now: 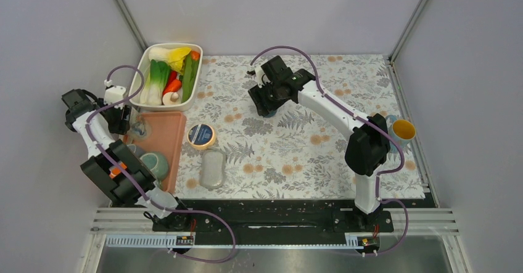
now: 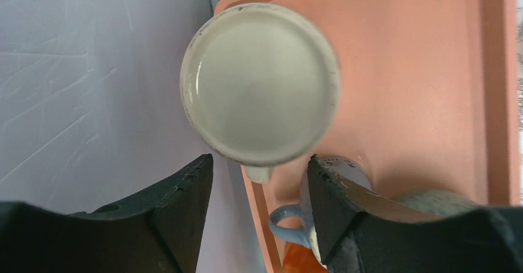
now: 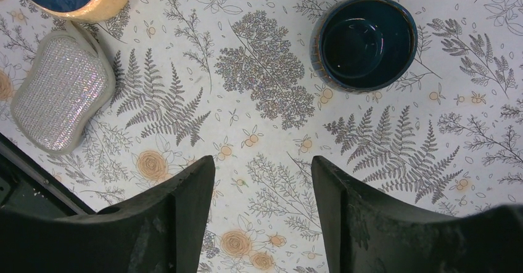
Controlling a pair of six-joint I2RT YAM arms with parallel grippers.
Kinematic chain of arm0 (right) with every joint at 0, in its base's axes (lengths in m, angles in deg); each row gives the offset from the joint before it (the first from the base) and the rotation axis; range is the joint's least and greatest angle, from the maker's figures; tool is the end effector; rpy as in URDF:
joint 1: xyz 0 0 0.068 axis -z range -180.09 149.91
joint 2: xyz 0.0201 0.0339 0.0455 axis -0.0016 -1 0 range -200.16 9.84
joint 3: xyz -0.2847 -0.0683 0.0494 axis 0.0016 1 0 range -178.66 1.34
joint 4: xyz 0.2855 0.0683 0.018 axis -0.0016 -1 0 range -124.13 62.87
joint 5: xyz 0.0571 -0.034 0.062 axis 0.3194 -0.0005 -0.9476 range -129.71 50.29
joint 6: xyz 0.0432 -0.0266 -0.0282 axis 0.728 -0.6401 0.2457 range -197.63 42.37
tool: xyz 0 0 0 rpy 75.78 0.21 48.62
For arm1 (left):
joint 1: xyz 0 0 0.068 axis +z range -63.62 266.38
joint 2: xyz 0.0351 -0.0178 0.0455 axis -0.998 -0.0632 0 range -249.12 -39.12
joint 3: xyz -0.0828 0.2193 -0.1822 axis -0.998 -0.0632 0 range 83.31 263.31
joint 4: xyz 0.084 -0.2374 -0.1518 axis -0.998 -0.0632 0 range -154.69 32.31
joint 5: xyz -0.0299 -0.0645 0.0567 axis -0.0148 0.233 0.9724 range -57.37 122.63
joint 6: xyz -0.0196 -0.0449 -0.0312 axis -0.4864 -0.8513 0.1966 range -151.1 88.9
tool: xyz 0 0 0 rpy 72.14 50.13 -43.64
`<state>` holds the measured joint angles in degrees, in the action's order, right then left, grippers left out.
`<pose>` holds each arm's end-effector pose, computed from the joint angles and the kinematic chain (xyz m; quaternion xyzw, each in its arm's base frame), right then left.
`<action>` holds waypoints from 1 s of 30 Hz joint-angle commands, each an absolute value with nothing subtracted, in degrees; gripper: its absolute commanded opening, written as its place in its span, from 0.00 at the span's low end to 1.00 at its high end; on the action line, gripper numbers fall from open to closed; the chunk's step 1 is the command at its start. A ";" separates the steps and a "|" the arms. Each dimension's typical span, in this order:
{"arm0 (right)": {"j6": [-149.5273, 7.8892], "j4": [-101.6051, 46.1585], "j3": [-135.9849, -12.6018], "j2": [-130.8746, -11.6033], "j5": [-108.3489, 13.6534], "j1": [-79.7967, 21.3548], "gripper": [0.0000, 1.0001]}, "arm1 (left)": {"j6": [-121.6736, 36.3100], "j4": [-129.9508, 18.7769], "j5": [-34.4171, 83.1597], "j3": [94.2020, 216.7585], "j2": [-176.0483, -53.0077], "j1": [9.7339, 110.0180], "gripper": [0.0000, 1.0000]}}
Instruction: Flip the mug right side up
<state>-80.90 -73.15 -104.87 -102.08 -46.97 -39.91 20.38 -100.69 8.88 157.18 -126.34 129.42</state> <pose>0.3679 0.3136 0.3229 -0.3655 0.8694 0.1594 0.2919 0.2701 0.2294 0.3025 0.1284 0.9298 0.0743 0.3369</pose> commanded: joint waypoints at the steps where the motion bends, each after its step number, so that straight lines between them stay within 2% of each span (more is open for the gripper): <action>1: -80.07 -69.72 -104.17 -98.00 -48.49 -40.30 0.68 | 19.88 -96.43 5.95 159.50 -130.40 131.38 0.61; 8: -79.91 -69.65 -104.21 -98.82 -49.10 -40.36 0.68 | 20.34 -94.72 5.81 157.83 -133.88 132.55 0.59; 12: -79.83 -69.38 -103.89 -98.85 -49.36 -40.49 0.68 | 20.03 -93.67 5.33 157.83 -136.79 132.69 0.49; 16: -79.84 -69.17 -103.47 -98.81 -49.39 -40.47 0.68 | 19.16 -93.95 2.93 158.36 -139.13 132.72 0.46; 18: -79.83 -69.19 -103.22 -98.63 -49.39 -40.52 0.68 | 19.13 -93.38 1.99 157.97 -139.30 132.79 0.41; 20: -79.83 -69.11 -102.92 -98.57 -49.42 -40.60 0.68 | 18.78 -92.93 1.32 157.60 -139.36 132.79 0.30; 21: -79.83 -68.94 -102.78 -98.53 -49.40 -40.58 0.68 | 18.81 -93.04 1.00 157.54 -139.40 132.78 0.24; 23: -79.75 -68.74 -102.44 -98.52 -49.45 -40.55 0.68 | 18.90 -93.84 0.47 157.64 -139.55 132.75 0.01; 30: -78.01 -67.47 -102.62 -98.04 -49.97 -41.18 0.68 | 15.34 -96.14 -3.68 156.26 -134.17 132.81 0.00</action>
<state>-79.63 -70.15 -102.23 -101.75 -48.44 -40.10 18.70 -95.49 4.14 157.26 -138.98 132.09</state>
